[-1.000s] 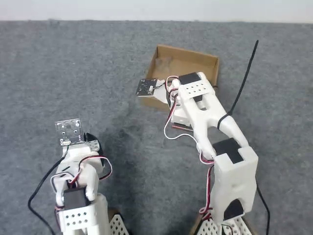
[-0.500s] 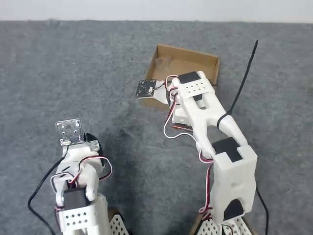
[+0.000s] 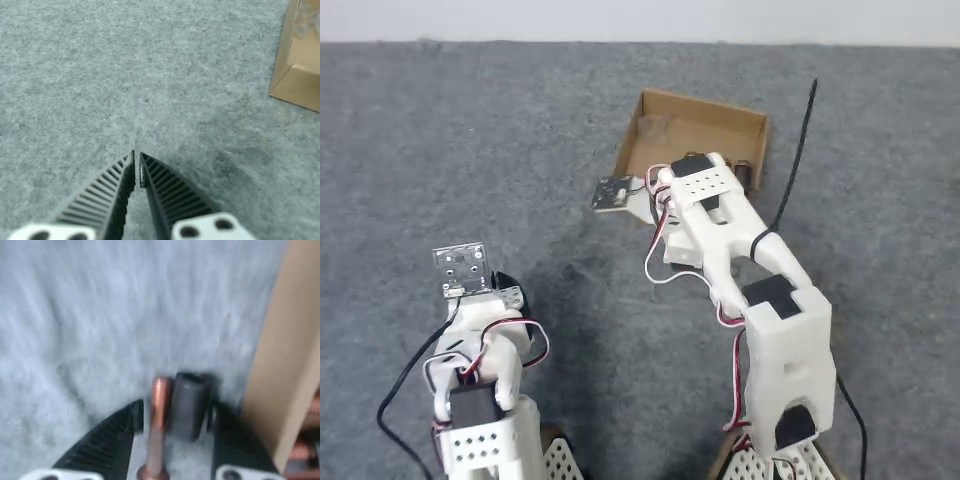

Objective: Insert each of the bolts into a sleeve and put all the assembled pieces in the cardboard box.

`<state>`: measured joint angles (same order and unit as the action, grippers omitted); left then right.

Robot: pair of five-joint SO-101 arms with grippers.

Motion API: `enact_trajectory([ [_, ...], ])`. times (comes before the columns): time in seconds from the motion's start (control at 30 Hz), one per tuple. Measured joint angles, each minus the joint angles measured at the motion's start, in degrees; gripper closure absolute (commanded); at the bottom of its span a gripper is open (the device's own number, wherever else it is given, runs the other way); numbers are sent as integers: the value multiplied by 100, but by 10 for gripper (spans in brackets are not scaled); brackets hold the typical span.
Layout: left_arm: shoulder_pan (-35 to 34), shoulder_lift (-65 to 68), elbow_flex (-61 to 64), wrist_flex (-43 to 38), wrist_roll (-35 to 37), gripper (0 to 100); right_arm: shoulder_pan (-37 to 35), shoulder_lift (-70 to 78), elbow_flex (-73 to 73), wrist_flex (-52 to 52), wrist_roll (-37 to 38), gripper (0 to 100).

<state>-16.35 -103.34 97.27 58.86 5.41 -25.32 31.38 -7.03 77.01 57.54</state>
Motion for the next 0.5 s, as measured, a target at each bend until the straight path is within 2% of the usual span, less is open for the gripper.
enact_trajectory([
  [0.2,0,0,0,0,-149,989,9,-114,0,325,18,787],
  [0.5,0,0,0,0,-316,989,18,-149,0,220,-35,790],
])
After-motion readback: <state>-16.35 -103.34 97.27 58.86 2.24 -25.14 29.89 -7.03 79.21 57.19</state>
